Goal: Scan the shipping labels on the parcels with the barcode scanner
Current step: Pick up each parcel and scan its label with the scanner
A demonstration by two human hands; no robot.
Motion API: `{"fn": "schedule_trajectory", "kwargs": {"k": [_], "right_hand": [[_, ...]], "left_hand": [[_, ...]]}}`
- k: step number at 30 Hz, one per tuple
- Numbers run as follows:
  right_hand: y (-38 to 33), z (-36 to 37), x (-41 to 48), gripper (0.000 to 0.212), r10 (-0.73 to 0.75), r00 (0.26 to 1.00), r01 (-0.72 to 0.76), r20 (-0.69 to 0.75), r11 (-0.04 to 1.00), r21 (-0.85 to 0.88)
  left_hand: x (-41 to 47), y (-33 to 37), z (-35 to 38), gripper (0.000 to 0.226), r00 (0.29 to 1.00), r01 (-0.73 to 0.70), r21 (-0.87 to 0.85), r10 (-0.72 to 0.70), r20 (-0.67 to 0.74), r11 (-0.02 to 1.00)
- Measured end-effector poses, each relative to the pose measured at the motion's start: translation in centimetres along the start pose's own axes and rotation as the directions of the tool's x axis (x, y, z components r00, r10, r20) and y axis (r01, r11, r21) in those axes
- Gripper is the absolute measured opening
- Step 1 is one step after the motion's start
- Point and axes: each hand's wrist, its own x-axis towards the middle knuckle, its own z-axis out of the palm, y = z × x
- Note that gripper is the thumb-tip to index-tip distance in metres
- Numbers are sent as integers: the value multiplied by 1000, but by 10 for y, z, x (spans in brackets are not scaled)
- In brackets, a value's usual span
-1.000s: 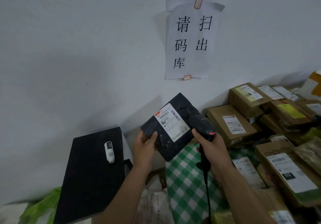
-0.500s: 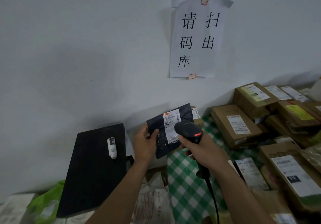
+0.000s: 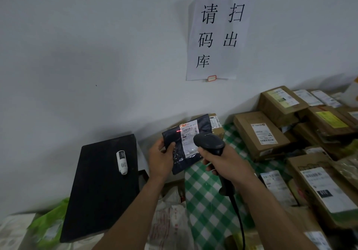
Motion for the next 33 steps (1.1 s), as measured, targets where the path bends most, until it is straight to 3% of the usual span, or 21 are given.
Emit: {"fn": "schedule_trajectory", "kwargs": {"k": [12, 18, 22, 26, 30, 33], "right_hand": [[1, -3, 13, 20, 8, 1000, -8, 17, 1000, -22], [18, -10, 28, 20, 60, 998, -60, -34, 998, -10], [33, -19, 42, 22, 106, 992, -106, -72, 994, -5], [43, -25, 50, 16, 141, 986, -138, -90, 990, 36], [52, -29, 54, 16, 166, 983, -163, -84, 986, 39], [60, -33, 56, 24, 177, 978, -176, -107, 984, 20]], "left_hand": [[10, -10, 2, 28, 999, 12, 33, -14, 50, 999], [-5, -50, 6, 32, 978, 128, 106, -143, 152, 986], [-27, -98, 16, 41, 927, 171, 213, -231, 295, 962], [-46, -134, 28, 41, 912, 204, 287, -288, 293, 936], [-49, -145, 47, 57, 821, 329, 379, -460, 337, 865], [-46, -143, 60, 54, 773, 261, 511, -495, 398, 819]]}}
